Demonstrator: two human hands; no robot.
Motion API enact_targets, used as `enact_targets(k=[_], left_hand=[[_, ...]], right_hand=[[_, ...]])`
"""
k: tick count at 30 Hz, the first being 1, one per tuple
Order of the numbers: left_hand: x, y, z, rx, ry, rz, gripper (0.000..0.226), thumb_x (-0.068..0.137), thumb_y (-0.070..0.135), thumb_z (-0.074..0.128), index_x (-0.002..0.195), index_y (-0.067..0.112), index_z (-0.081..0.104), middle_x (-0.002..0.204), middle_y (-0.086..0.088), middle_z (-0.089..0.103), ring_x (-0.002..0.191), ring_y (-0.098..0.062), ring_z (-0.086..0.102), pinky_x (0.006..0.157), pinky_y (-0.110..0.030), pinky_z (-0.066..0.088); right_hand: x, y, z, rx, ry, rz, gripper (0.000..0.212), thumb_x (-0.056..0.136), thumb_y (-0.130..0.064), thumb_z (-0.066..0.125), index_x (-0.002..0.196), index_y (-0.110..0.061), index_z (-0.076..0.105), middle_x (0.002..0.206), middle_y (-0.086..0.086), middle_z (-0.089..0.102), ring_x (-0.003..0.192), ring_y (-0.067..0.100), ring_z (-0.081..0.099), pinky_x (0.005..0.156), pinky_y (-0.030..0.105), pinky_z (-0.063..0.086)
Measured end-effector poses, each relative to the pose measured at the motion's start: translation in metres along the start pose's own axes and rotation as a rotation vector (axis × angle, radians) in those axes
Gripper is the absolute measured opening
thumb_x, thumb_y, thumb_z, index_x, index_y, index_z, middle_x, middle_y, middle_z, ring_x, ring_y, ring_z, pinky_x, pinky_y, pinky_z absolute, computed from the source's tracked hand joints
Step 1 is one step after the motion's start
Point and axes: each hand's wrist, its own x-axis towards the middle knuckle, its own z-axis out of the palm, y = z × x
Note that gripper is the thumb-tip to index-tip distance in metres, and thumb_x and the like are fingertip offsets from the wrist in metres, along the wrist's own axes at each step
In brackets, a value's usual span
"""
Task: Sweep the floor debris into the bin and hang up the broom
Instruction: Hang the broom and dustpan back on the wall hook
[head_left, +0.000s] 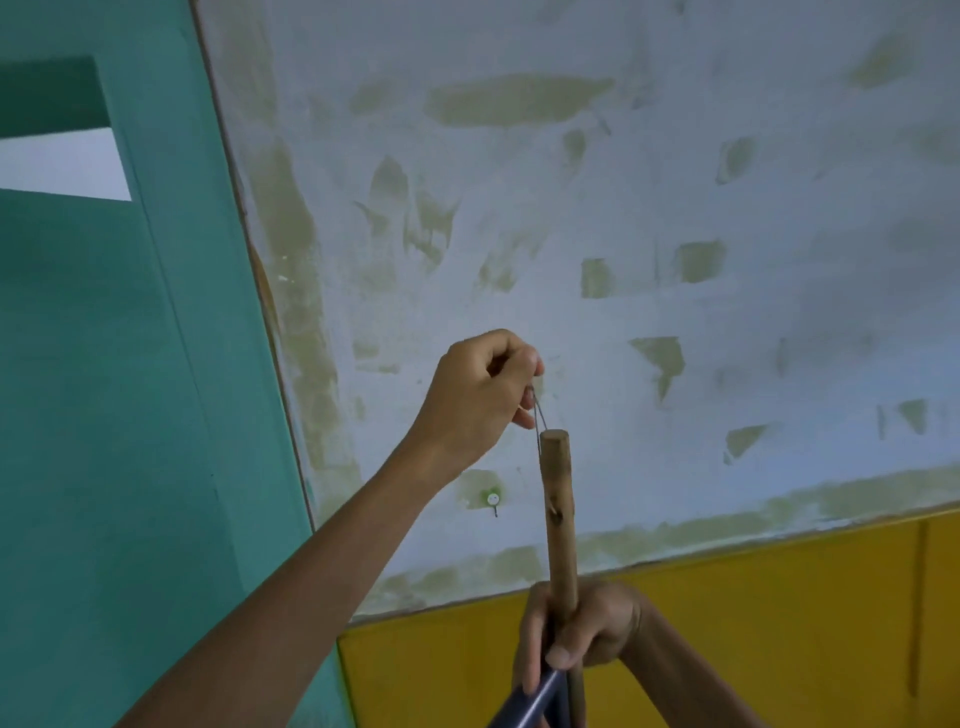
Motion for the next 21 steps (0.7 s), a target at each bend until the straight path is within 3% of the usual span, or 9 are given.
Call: enact_targets(k=[2, 6, 10, 14, 17, 19, 21], left_hand=[[-0.001, -0.008, 0.002, -0.010, 0.002, -0.049, 0.027, 0.098, 0.013, 0.044, 0.076, 0.006, 0.059, 0.067, -0.008, 0.059, 0.061, -0.018, 0.062, 0.056, -0.037, 0.059], [0.000, -0.015, 0.004, 0.024, 0.010, -0.057, 0.028, 0.100, 0.010, 0.043, 0.077, 0.006, 0.057, 0.057, -0.001, 0.057, 0.046, -0.018, 0.057, 0.047, -0.029, 0.051], [0.002, -0.019, -0.001, 0.061, 0.083, -0.035, 0.027, 0.099, 0.009, 0.045, 0.076, 0.007, 0.058, 0.052, 0.002, 0.056, 0.040, -0.019, 0.055, 0.044, -0.026, 0.048], [0.002, -0.027, -0.002, 0.006, 0.183, -0.120, 0.029, 0.099, 0.006, 0.043, 0.075, 0.005, 0.058, 0.048, 0.002, 0.054, 0.037, -0.016, 0.052, 0.041, -0.024, 0.046], [0.003, -0.035, -0.002, 0.018, 0.267, -0.161, 0.029, 0.100, 0.006, 0.042, 0.075, 0.003, 0.057, 0.046, 0.002, 0.052, 0.035, -0.015, 0.049, 0.041, -0.025, 0.044], [0.004, -0.042, -0.004, 0.068, 0.283, -0.171, 0.028, 0.099, 0.009, 0.043, 0.076, 0.004, 0.057, 0.044, 0.001, 0.053, 0.035, -0.017, 0.050, 0.043, -0.028, 0.044], [0.003, -0.048, -0.005, 0.178, 0.287, -0.166, 0.026, 0.099, 0.013, 0.045, 0.076, 0.007, 0.058, 0.047, -0.002, 0.057, 0.036, -0.017, 0.053, 0.044, -0.027, 0.046]], right_hand=[[0.000, 0.002, -0.005, 0.030, 0.023, 0.013, 0.024, 0.083, -0.021, 0.071, 0.106, -0.015, 0.075, 0.104, 0.000, 0.074, 0.094, 0.016, 0.067, 0.089, 0.030, 0.049], [0.006, 0.005, -0.016, 0.027, 0.016, 0.047, 0.025, 0.082, -0.022, 0.075, 0.106, -0.017, 0.075, 0.106, -0.002, 0.073, 0.098, 0.015, 0.065, 0.091, 0.028, 0.047], [0.019, 0.003, -0.024, 0.021, -0.119, 0.028, 0.028, 0.083, -0.022, 0.073, 0.111, -0.017, 0.073, 0.108, -0.004, 0.073, 0.096, 0.011, 0.066, 0.088, 0.026, 0.048], [0.024, -0.017, -0.030, 0.064, -0.123, -0.132, 0.039, 0.084, -0.032, 0.070, 0.113, -0.007, 0.067, 0.121, 0.018, 0.064, 0.112, 0.032, 0.059, 0.100, 0.046, 0.044], [0.027, -0.049, -0.033, 0.143, 0.000, -0.236, 0.058, 0.089, -0.052, 0.056, 0.119, -0.002, 0.056, 0.115, 0.024, 0.061, 0.108, 0.039, 0.057, 0.095, 0.055, 0.044], [0.027, -0.072, -0.035, 0.124, 0.242, -0.324, 0.059, 0.089, -0.056, 0.053, 0.112, -0.002, 0.059, 0.102, 0.021, 0.065, 0.097, 0.036, 0.061, 0.086, 0.051, 0.049], [0.025, -0.094, -0.036, -0.109, 0.484, -0.338, 0.052, 0.088, -0.055, 0.056, 0.098, -0.005, 0.065, 0.091, 0.018, 0.068, 0.088, 0.032, 0.065, 0.080, 0.047, 0.053]])
